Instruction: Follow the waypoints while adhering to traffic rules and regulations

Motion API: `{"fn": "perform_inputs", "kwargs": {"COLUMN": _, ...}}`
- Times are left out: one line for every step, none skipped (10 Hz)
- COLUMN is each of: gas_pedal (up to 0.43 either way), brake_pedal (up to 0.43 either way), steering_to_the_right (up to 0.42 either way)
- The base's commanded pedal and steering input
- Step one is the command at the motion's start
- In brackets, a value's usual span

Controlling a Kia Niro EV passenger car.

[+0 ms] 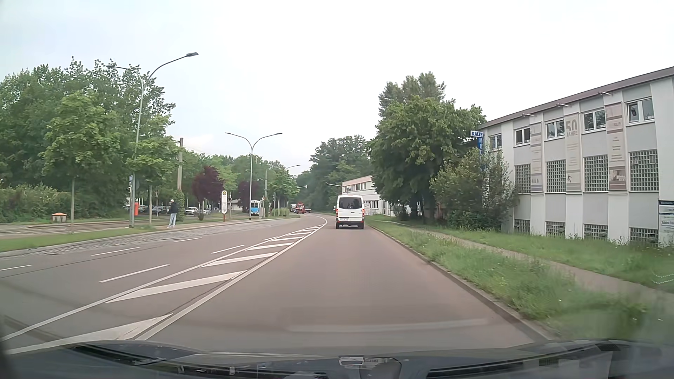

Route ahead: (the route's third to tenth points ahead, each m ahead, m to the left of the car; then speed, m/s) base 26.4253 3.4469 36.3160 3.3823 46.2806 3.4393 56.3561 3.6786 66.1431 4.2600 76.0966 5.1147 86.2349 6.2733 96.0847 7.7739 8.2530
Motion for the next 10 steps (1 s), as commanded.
{"fn": "perform_inputs", "kwargs": {"gas_pedal": 0.079, "brake_pedal": 0.000, "steering_to_the_right": 0.001}}
{"fn": "perform_inputs", "kwargs": {"gas_pedal": 0.079, "brake_pedal": 0.000, "steering_to_the_right": 0.001}}
{"fn": "perform_inputs", "kwargs": {"gas_pedal": 0.087, "brake_pedal": 0.000, "steering_to_the_right": 0.001}}
{"fn": "perform_inputs", "kwargs": {"gas_pedal": 0.087, "brake_pedal": 0.000, "steering_to_the_right": 0.001}}
{"fn": "perform_inputs", "kwargs": {"gas_pedal": 0.087, "brake_pedal": 0.000, "steering_to_the_right": 0.001}}
{"fn": "perform_inputs", "kwargs": {"gas_pedal": 0.087, "brake_pedal": 0.000, "steering_to_the_right": 0.001}}
{"fn": "perform_inputs", "kwargs": {"gas_pedal": 0.087, "brake_pedal": 0.000, "steering_to_the_right": 0.001}}
{"fn": "perform_inputs", "kwargs": {"gas_pedal": 0.087, "brake_pedal": 0.000, "steering_to_the_right": 0.001}}
{"fn": "perform_inputs", "kwargs": {"gas_pedal": 0.087, "brake_pedal": 0.000, "steering_to_the_right": 0.001}}
{"fn": "perform_inputs", "kwargs": {"gas_pedal": 0.087, "brake_pedal": 0.000, "steering_to_the_right": 0.001}}
